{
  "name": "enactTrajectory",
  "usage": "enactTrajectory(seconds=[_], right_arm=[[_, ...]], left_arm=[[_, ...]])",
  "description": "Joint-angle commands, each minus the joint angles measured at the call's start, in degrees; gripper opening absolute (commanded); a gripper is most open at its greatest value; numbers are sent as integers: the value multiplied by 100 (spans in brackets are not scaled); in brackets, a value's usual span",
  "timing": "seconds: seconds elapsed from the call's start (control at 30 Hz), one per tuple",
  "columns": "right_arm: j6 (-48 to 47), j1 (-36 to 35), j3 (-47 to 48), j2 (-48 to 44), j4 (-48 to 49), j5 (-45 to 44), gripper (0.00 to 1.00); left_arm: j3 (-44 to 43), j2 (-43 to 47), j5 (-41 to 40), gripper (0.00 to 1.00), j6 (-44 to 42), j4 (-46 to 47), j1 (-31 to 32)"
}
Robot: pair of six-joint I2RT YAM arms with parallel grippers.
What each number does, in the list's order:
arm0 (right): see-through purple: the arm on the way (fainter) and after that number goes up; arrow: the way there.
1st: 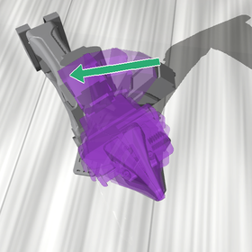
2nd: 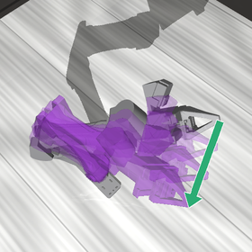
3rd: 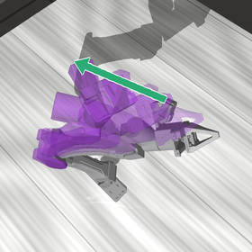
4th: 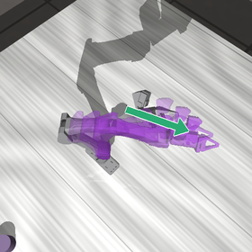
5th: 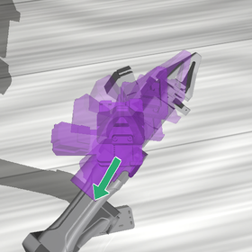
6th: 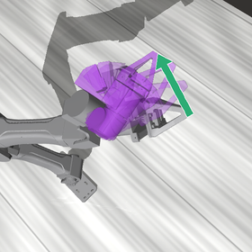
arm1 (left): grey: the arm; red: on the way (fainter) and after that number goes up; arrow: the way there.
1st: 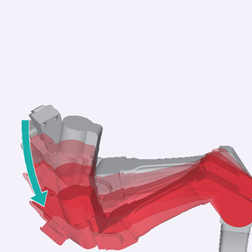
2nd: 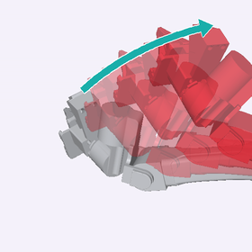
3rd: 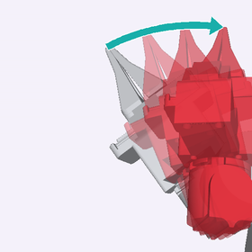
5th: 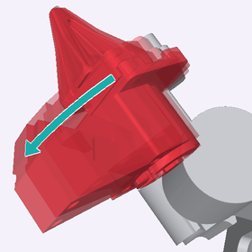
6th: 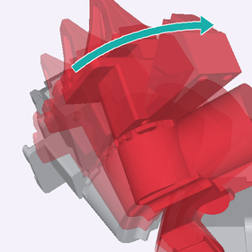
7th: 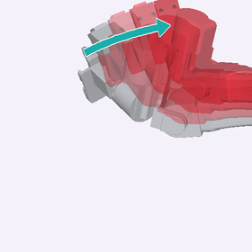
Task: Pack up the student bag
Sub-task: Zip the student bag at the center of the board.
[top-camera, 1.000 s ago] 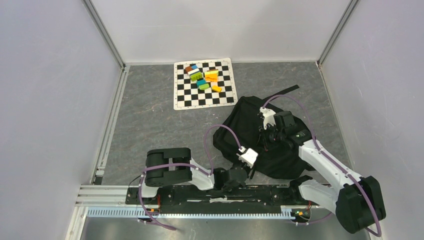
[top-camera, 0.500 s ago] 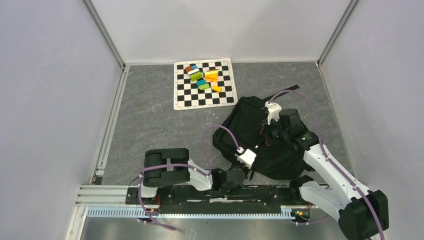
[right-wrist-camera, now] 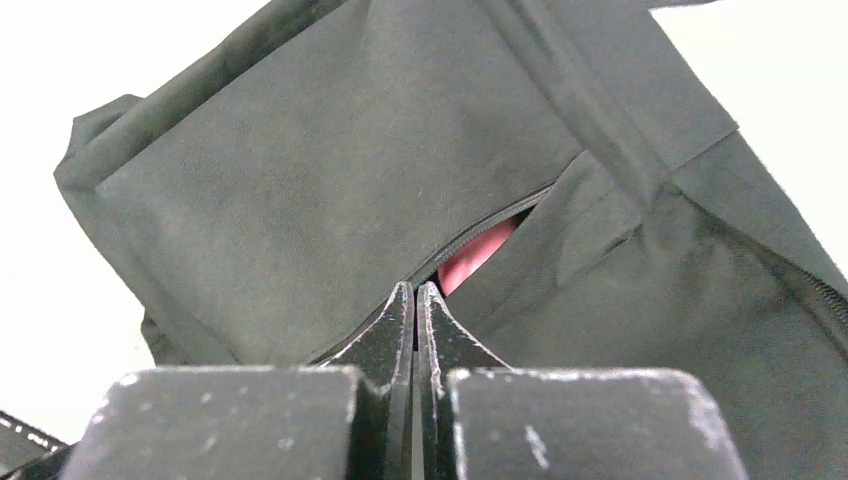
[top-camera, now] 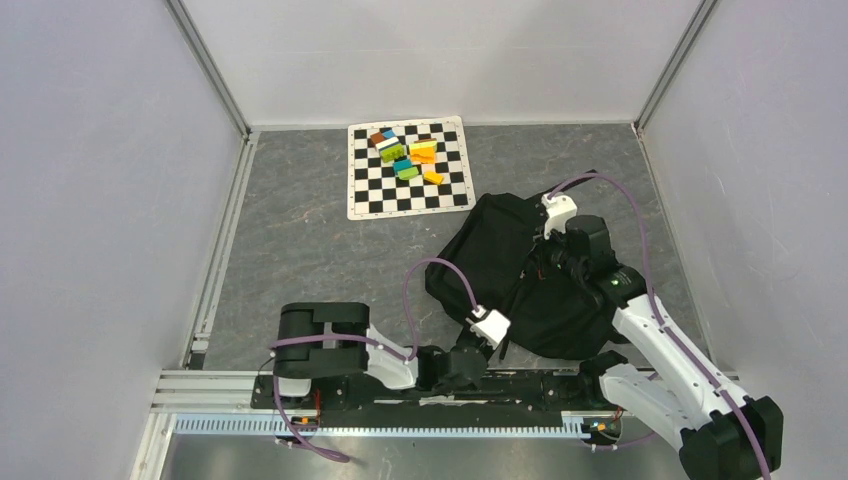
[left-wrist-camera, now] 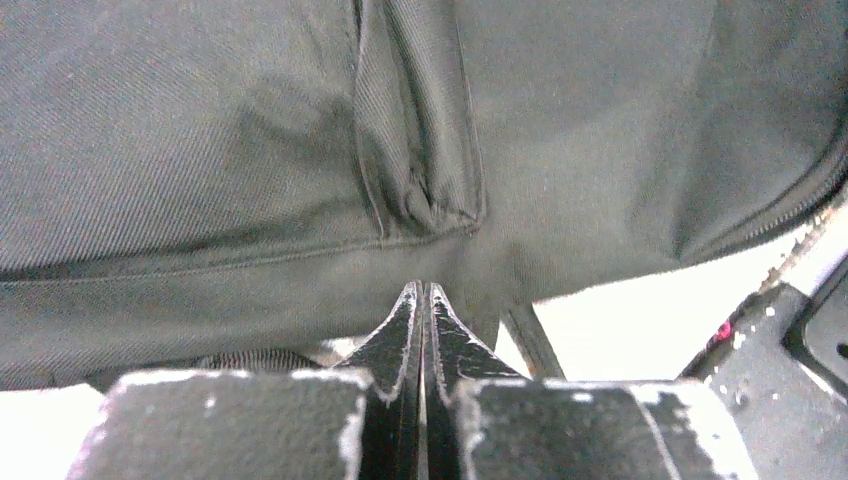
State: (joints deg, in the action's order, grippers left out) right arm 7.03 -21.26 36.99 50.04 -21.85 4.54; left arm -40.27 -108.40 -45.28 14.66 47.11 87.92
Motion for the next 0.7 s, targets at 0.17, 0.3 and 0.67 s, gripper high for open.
enactTrajectory(seconds=[0.17,0.3,0.67], right_arm=[[-92,34,869,713,831,-645,0],[-93,32,896,744,831,-520,0],[35,35,557,523,794,-140,0]], left_arm=[[432,754,-226,2,188,-812,291],[242,1361,336,16,47,-1182,234],[-1031,1510,1133,91,-58,-2070,-388]])
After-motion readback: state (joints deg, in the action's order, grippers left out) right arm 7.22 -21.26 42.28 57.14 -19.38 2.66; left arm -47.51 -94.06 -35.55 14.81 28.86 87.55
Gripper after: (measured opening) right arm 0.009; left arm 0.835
